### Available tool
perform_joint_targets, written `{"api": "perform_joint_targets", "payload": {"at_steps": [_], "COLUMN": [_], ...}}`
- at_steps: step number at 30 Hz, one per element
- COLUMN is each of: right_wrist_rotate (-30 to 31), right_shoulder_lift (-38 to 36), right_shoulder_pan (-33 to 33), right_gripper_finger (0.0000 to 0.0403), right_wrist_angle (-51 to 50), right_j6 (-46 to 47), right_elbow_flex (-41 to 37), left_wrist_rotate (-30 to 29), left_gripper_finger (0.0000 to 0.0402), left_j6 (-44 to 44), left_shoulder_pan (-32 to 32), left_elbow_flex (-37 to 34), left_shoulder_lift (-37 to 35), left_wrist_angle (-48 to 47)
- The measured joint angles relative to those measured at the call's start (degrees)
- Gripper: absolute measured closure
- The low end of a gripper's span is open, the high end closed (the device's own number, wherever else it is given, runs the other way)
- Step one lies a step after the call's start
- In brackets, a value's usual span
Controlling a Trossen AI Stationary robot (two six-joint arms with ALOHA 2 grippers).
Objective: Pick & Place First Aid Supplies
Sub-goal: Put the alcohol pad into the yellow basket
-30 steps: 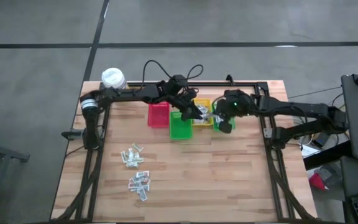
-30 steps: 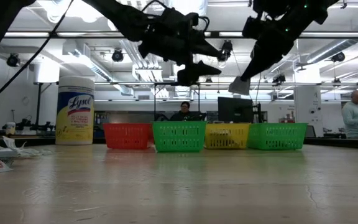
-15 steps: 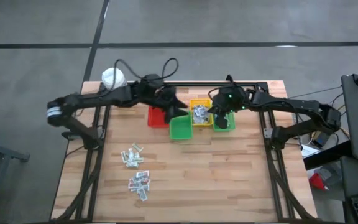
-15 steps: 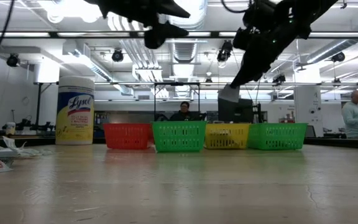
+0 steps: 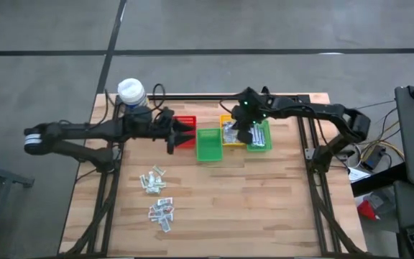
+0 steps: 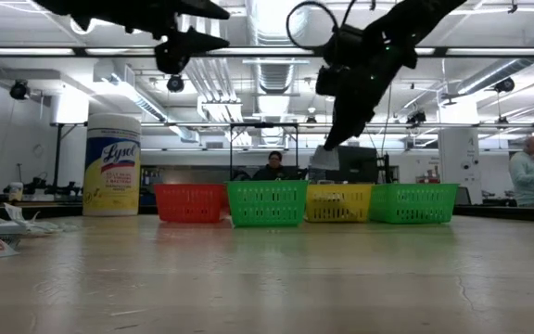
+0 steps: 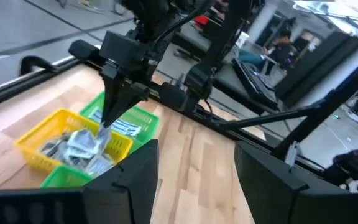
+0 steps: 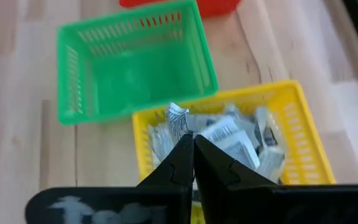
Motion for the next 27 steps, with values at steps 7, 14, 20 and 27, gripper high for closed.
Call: {"api": "perform_joint_targets", "payload": {"at_steps": [7, 14, 20, 27], "right_wrist_rotate": [-0.5, -5.8, -5.8, -5.5], "right_shoulder_lift": [4.9, 7.6, 9.7, 11.6], "right_shoulder_pan": [-2.2, -4.2, -4.7, -4.8], "right_gripper_finger": [0.0394, 0.0394, 0.0394, 0.0394], "right_wrist_angle": [-5.2, -5.8, -5.8, -5.7], "right_j6": [-1.2, -1.0, -0.6, 0.5], "right_elbow_flex": [4.4, 4.6, 4.6, 4.6], "left_wrist_rotate": [-2.1, -2.1, -2.3, -2.3], "left_gripper_finger": [0.0197, 0.0197, 0.0197, 0.0197], "left_j6": [-0.3, 0.3, 1.3, 3.0], "left_shoulder_pan": [-0.7, -0.7, -0.7, -0.6], "left_elbow_flex": [-6.7, -10.2, -11.8, -12.3], "left_shoulder_lift": [-5.9, -8.1, -8.5, -8.5], "left_wrist_angle": [5.4, 5.6, 6.0, 5.9]}}
